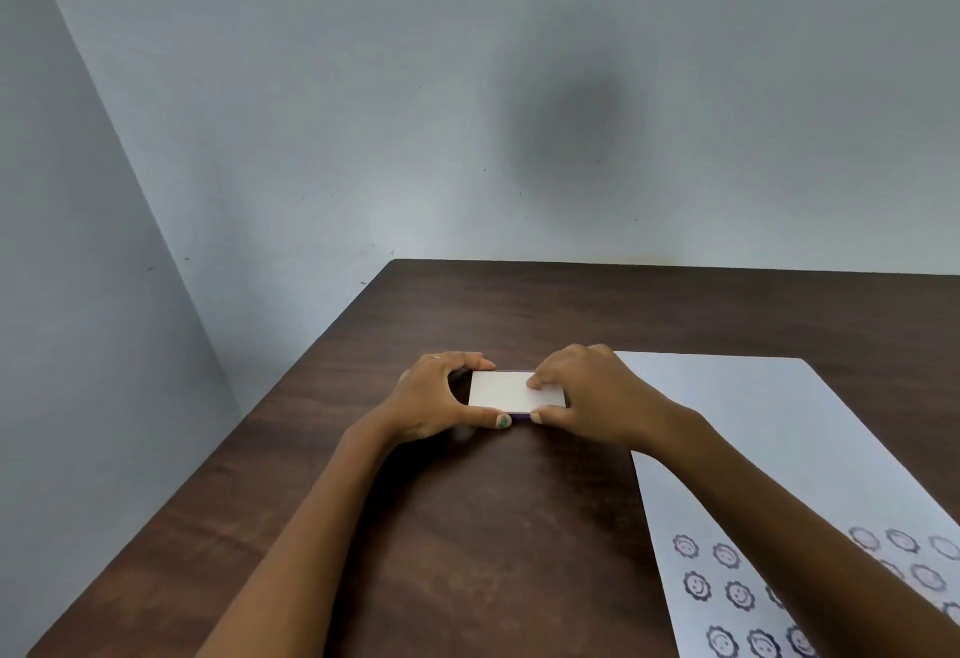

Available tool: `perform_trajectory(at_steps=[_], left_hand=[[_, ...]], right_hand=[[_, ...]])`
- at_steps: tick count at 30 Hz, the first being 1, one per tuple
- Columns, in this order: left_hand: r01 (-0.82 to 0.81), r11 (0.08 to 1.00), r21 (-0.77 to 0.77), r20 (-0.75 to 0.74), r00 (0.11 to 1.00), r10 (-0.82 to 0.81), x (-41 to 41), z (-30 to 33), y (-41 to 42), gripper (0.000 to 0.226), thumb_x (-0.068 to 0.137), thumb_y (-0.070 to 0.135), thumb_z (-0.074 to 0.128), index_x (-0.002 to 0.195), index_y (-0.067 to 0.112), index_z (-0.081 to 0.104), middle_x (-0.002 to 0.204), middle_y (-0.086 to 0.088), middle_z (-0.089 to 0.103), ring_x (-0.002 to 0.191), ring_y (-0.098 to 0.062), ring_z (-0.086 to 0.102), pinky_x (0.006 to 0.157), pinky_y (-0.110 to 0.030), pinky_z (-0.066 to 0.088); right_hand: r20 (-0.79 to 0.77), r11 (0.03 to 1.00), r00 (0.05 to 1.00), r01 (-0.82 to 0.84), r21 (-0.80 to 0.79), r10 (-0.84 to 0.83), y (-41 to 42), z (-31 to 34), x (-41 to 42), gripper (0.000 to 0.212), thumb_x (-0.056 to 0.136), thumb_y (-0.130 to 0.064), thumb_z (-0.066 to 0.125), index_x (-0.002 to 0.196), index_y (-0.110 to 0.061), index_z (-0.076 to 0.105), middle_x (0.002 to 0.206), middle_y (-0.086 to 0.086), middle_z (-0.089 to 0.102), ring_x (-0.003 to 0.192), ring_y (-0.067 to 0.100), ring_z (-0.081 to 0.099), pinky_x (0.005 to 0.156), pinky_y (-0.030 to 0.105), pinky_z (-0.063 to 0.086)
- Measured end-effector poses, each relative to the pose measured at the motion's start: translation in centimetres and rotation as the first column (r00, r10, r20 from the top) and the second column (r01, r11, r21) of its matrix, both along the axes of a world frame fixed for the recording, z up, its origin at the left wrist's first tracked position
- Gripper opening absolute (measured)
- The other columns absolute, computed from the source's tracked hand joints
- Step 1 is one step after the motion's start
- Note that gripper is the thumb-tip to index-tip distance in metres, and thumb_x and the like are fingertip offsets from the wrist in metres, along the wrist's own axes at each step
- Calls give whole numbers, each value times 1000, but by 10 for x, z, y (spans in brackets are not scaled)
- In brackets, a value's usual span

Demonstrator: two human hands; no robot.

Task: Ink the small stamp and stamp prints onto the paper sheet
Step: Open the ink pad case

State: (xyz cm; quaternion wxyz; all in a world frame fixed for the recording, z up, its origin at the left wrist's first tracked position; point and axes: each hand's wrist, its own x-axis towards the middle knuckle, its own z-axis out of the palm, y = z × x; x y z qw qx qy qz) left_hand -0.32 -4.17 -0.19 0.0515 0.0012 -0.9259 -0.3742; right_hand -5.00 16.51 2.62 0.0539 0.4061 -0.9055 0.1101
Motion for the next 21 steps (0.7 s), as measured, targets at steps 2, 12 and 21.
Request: perform_trajectory(at_steps=[2, 12, 21], left_hand=[[15, 1000, 16, 35, 999, -15, 1, 2, -1, 80, 43, 59, 83, 116, 35, 61, 140, 12, 50, 128, -7, 44, 112, -39, 33], [50, 998, 43, 98, 994, -54, 4, 6, -5, 77, 44, 55, 84, 116, 39, 61, 142, 13, 46, 130, -9, 43, 113, -40, 32], [78, 991, 109, 74, 994, -87, 3, 6, -5, 69, 49, 50, 86, 112, 43, 60, 128, 16, 59, 119, -7, 53, 107, -40, 40]], right_hand=[[28, 1000, 1000, -11, -13, 11, 2, 1, 0, 44, 82, -39, 62, 122, -20, 56, 132, 1, 56, 120, 17, 48, 102, 34, 31], [64, 998, 997, -33, -49, 37, 7, 6, 5, 35, 89, -30, 54, 121, -16, 56, 128, 5, 60, 115, 21, 52, 103, 34, 35], [91, 988, 995, -28, -153, 43, 2, 8, -1, 27, 97, -26, 34, 98, -15, 59, 96, 7, 66, 85, 22, 58, 74, 29, 45]])
